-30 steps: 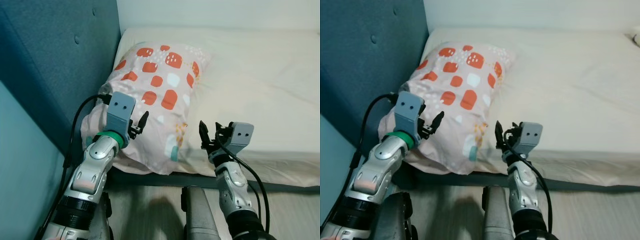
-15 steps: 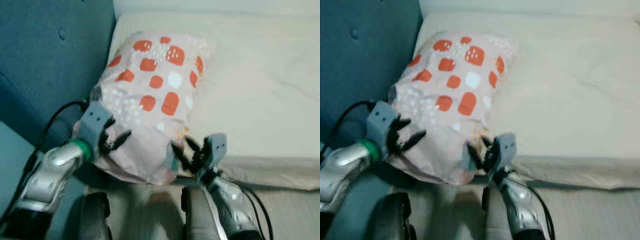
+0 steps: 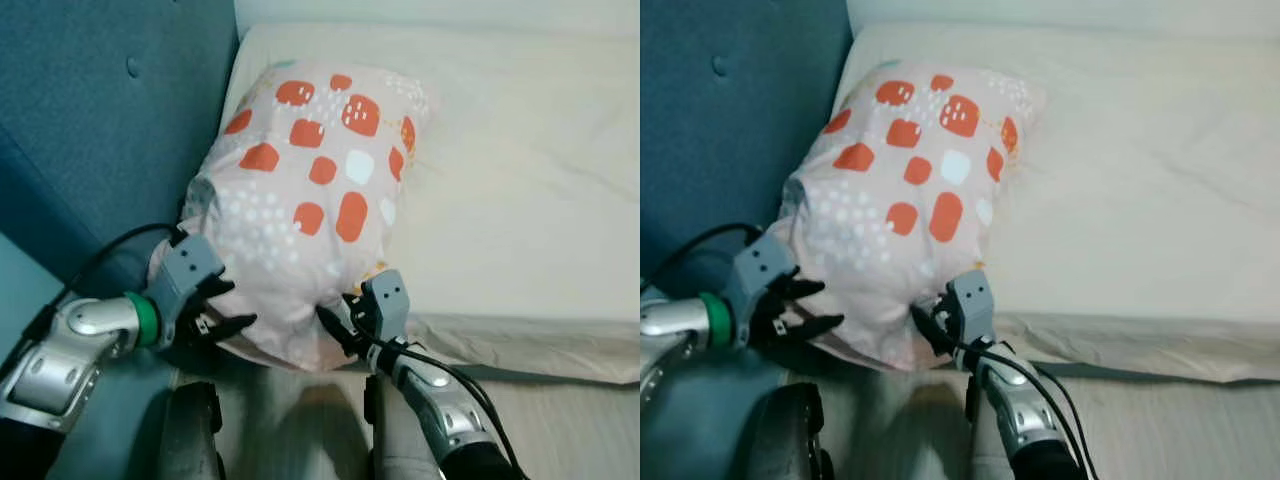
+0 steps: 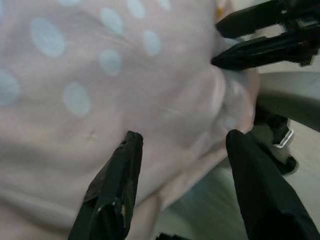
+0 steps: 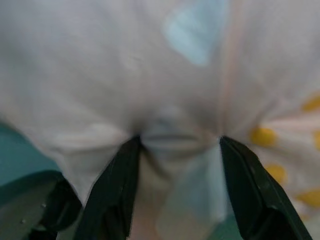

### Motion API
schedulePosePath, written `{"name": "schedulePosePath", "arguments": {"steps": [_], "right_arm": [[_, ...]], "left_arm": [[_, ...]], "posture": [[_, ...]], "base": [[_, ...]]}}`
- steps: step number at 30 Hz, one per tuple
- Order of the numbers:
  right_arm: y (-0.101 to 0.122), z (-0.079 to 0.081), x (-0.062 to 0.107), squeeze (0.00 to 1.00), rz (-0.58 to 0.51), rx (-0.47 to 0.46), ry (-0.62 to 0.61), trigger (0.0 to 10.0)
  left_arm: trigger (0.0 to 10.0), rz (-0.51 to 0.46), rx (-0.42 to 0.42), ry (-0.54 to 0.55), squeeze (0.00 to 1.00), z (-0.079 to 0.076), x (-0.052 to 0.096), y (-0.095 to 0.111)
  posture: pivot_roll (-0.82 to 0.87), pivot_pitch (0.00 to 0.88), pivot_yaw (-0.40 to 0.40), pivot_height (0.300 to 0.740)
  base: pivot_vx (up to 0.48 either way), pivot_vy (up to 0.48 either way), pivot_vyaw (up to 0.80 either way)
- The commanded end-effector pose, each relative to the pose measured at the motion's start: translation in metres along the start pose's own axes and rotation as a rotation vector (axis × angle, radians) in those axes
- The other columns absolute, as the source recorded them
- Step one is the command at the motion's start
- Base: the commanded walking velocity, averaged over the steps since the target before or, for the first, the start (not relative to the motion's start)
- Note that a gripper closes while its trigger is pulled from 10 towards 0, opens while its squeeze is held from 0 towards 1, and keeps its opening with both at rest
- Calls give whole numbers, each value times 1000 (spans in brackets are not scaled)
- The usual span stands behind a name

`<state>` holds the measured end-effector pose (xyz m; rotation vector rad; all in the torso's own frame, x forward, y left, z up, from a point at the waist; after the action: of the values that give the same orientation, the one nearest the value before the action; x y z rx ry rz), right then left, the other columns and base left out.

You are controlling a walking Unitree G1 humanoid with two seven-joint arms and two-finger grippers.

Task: Clean up the room

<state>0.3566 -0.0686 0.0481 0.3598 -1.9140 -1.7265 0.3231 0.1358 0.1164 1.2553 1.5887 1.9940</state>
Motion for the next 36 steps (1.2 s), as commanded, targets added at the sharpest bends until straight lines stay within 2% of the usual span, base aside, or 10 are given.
{"name": "schedulePosePath", "arguments": {"steps": [1,4,9,12,15,18,24,29,34,36], "right_arm": [[-21,-3,1,0,81,-99,-27,10000],[-17,-19,-9,0,100,-163,-96,10000],[29,-94,-5,0,-3,-46,-425,10000],[41,-107,-1,0,-35,-9,-477,10000],[73,-141,13,0,-119,66,-599,10000],[122,-177,38,0,-265,167,-761,10000],[149,-187,57,0,-384,261,-890,10000],[130,-180,59,0,-369,250,-913,10000],[120,-177,59,0,-352,241,-924,10000],[94,-177,69,0,-307,225,-989,10000]], "left_arm": [[10000,44,-14,19,0,1,-9,-12],[10000,62,-36,117,0,13,-34,-13],[10000,-22,-32,258,0,22,-70,19],[10000,-47,-34,256,0,19,-74,27],[10000,-164,-5,244,0,7,-89,63],[10000,-408,122,220,0,-11,-99,134],[10000,-569,283,120,0,-31,-90,180],[10000,-457,58,91,0,-39,-73,148],[10000,-383,-33,56,0,-40,-65,128],[10000,-212,-197,-34,0,-38,-32,79]], "posture": [[-43,180,64,566],[-25,197,67,566],[-28,209,69,566],[-32,211,70,566],[-36,209,69,566],[-38,198,67,566],[-39,184,72,566],[-36,178,83,566],[-32,177,84,566],[-21,178,91,566]], "base": [[0,0,0],[0,0,0],[0,0,0],[0,0,0],[0,0,0],[0,0,0],[0,0,0],[0,0,0],[0,0,0],[0,0,0]]}}
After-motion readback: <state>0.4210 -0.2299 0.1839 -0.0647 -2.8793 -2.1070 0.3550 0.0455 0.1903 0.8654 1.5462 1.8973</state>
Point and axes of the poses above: a point about 5 cm out from each wrist's last joint towards the gripper, its own x axis pointing back from the gripper into the wrist, its own y axis along the axis of the wrist's last joint, z = x × y, the point moved 6 cm from there along -x, pointing out of the wrist towards the gripper, and after that the axes turned 11 degrees about x, right-handed, at the moved point
